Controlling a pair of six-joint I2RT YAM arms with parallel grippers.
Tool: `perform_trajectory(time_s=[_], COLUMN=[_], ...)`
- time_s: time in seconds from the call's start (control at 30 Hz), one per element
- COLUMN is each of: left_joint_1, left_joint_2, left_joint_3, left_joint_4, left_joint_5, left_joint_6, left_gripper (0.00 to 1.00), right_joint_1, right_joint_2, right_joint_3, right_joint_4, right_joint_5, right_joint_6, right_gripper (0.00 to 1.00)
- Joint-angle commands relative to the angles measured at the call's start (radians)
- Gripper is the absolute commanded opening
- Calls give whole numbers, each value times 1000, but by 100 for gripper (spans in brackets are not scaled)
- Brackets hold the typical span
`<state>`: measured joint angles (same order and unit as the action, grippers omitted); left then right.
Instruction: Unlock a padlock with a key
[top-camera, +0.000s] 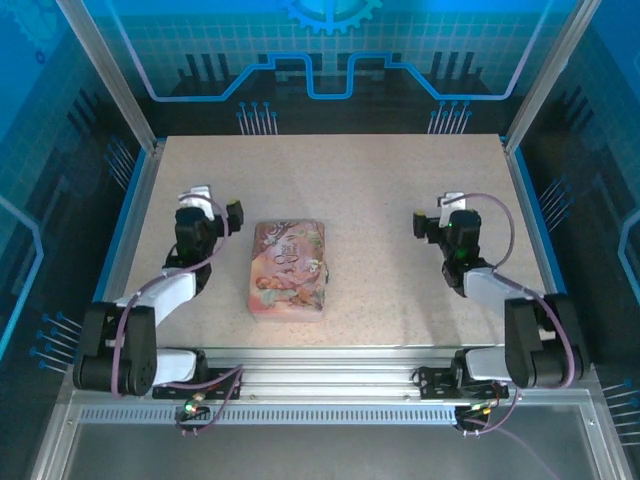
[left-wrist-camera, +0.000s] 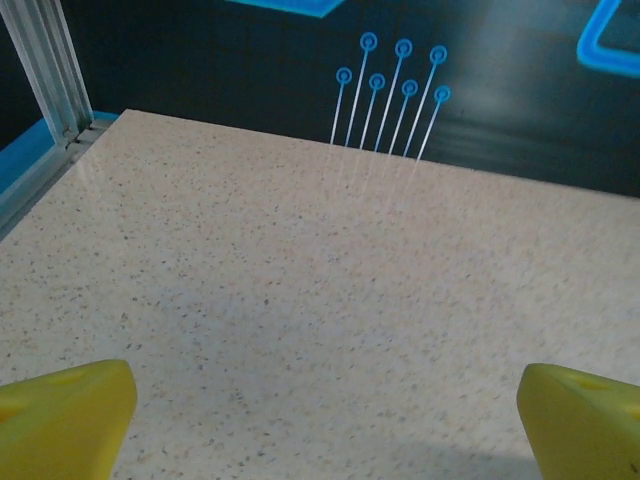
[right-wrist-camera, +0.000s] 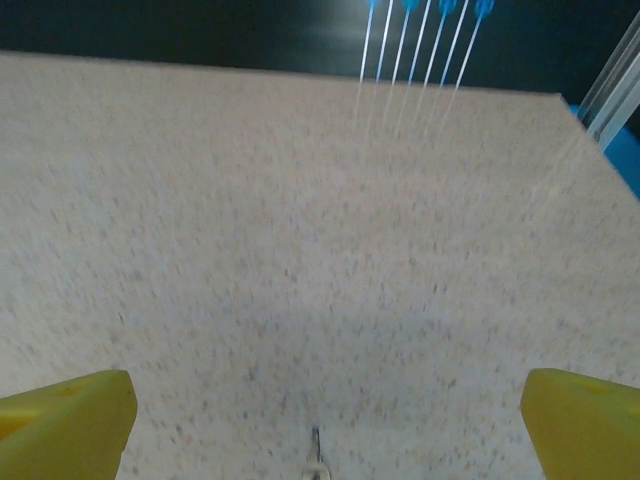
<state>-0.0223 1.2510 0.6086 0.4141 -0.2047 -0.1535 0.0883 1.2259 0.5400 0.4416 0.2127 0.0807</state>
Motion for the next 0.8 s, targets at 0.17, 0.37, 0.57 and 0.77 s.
perform_trajectory(time_s=[0.17,0.37,0.57,0.77], left_joint_1=[44,21,-52,-116], left_joint_2=[-121,-122,-45,74], left_joint_3=[66,35,-16,46], left_joint_4=[-301,-386,-342,-311], left_joint_5=[282,447,509,537], left_joint_6=[-375,-476,-541,-563], left_gripper=[99,94,88,80], right_joint_1=[-102,-84,31,134], right_joint_2=[-160,-155,-142,-119], right_joint_3=[246,256,233,188], right_joint_4=[-636,-724,-787,-790], right_joint_5=[-171,-396,-408,-378], right_joint_6=[495,486,485,511], right_gripper=[100,100,100,99])
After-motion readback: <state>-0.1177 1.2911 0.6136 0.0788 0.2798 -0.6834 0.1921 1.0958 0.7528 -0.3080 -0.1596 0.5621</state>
